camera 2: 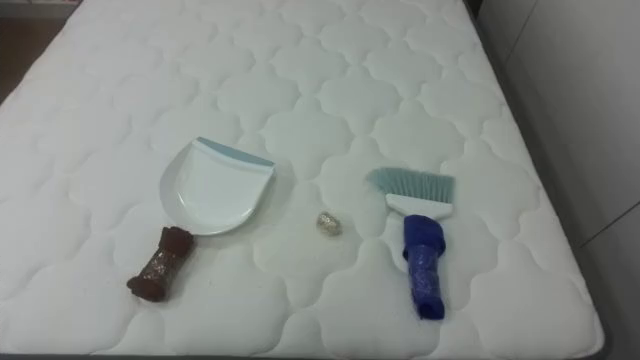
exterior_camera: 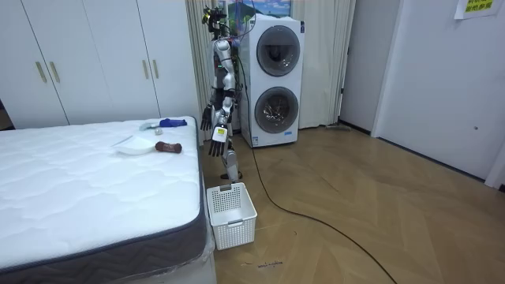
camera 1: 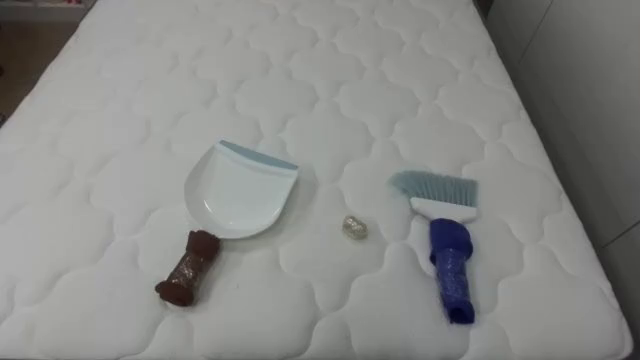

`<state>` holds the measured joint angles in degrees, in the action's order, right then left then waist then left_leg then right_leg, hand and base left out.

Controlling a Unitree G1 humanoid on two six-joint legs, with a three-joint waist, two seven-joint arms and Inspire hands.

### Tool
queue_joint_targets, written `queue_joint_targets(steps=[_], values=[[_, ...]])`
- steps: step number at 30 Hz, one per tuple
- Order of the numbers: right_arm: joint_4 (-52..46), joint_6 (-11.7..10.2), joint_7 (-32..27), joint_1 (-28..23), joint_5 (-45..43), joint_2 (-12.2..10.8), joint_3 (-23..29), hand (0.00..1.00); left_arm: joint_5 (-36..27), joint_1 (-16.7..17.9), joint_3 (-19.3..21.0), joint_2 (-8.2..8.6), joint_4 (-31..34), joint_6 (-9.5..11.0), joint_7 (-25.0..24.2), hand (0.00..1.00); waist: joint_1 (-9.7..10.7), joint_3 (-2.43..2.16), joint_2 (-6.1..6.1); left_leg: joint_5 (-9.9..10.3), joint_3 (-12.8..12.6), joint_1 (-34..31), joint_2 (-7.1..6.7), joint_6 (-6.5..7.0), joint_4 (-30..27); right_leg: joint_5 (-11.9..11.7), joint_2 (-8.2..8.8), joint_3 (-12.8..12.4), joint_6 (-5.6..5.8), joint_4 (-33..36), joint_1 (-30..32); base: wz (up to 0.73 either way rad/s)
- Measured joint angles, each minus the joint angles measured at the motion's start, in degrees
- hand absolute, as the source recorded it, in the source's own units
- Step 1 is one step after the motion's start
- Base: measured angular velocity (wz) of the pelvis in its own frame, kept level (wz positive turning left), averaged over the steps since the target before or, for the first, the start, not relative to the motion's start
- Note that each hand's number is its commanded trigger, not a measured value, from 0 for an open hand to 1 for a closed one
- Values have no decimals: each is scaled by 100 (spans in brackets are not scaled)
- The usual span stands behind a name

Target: Clean bed

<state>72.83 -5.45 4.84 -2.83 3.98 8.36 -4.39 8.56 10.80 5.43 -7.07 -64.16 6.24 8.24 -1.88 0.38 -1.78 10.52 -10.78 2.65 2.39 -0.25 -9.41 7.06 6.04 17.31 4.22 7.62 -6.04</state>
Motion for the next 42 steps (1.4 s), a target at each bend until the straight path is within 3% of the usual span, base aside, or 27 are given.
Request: queue_joint_targets(steps=[17, 26, 29, 30, 33, 34, 37, 42], values=[[0, -29, 17, -11, 24, 0, -3, 0, -2, 6, 0, -1, 5, 40, 49, 0, -1, -8, 38, 0, 4, 0, 0, 0, -9, 0, 0, 6, 0, -2, -5, 0], [29, -208, -63, -21, 24, -13, -45, 0, -3, -144, 16, -7, 261, 254, 861, 0, 14, 19, -8, 0, 13, -25, 0, 0, -26, 0, 0, -3, 0, -10, 4, 0], [31, -247, -97, -25, 6, -13, -86, 0, 93, -175, 26, -15, 989, 357, 1240, 0, 4, 24, -10, 0, 9, -21, 0, 0, -28, 0, 0, 1, 0, -7, 4, 0], [29, -278, -96, -31, 4, -13, -95, 0, 133, -219, 29, -21, 1220, 494, 1381, 0, 1, 20, -11, 0, 13, -18, 0, 0, -28, 0, -1, 2, 0, -7, 0, 0], [25, -314, -89, -33, 3, -6, -95, 0, 110, -235, -6, -18, 2486, 574, 1658, 0, 7, 21, -5, -1, 15, -25, 0, 0, -33, 0, 0, -6, 0, -3, 10, 0], [26, -327, -77, -24, 10, -2, -99, 0, 118, -314, -12, -22, 2781, 740, 1811, 0, 7, 12, 13, -1, 14, -14, -1, 1, -34, 0, 0, -8, 0, -2, 1, 0], [58, -332, -45, -20, -1, -2, -89, 0, 134, -419, -11, -18, 3544, 899, 2041, 0, 35, -21, 79, -1, 14, -5, -1, 1, -33, 0, -1, 8, 0, -4, -6, -4], [46, -330, -22, -23, 2, -10, -56, 0, 240, -413, -12, -14, 4450, 953, 2192, 0, 76, -28, 74, -2, 14, -4, -1, -1, -21, 1, -1, 28, 2, -6, 4, -1]])
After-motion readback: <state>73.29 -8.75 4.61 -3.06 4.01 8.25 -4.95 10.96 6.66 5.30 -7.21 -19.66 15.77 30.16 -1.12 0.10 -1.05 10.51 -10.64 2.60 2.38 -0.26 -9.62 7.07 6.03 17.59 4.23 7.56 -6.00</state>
